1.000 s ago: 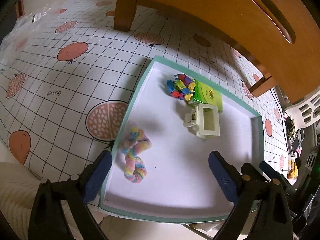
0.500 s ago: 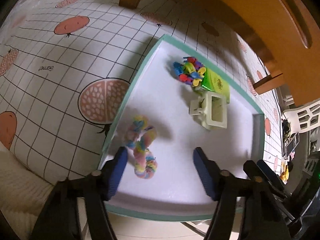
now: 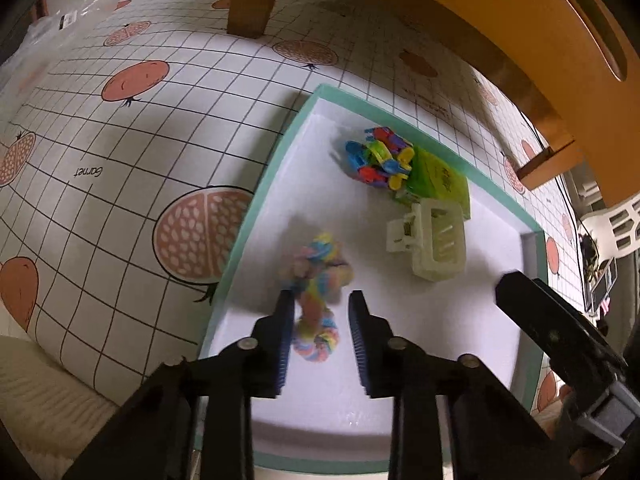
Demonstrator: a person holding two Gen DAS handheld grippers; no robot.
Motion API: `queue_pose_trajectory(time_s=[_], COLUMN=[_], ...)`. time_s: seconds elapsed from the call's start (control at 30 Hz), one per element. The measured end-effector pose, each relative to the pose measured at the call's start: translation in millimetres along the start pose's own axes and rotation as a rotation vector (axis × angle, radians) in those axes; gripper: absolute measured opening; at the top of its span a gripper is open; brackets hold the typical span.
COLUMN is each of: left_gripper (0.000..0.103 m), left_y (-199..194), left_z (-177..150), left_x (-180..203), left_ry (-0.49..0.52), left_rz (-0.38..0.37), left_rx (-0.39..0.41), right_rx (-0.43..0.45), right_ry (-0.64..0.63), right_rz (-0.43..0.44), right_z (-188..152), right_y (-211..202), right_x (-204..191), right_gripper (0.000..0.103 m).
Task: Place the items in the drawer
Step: 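Grasp the rainbow rope toy with the left tool while the right grasps the white plastic clip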
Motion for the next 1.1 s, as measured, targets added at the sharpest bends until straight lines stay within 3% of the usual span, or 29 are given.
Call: queue_pose_trajectory(time_s=[0.33, 0.57, 0.87, 1.1], left_gripper=[0.026, 0.026, 0.026, 0.026], left_y=[-4.3, -3.5, -4.3, -3.6], left_z=[0.0, 2.4, 3.8, 3.4], left_x=[-6.1, -7.3, -7.8, -3.4], left_ry=[-0.017, -0.028, -0.024, -0.01], left_rz=[-0.013, -0.018, -0.014, -0.001], left_rx=[0.004, 0.006, 0.009, 0.01], right_rx=[-0.083, -0.106, -0.116, -0.116], right_ry=[-0.021, -0.057, -0.063, -0.042], right_rz=[-0.017, -0.043, -0.055, -0.065], right_z=[12.8, 15.7, 15.6, 8.9], right_y=[44.0, 54.9, 55.0, 46.1], right_x=[-25.0, -35.7, -37.1, -25.8], right_gripper=[0.099, 0.087, 0.056, 0.054])
Point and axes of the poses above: each gripper's, at about its wrist camera, not at the fingertips, and y roughly the way its jaws point, x to its right, z to its top, the point moved 3 cm from there along y, roughly the way its jaws point, and after that the axes turned 1 degree about z, right-handed, at the moved point
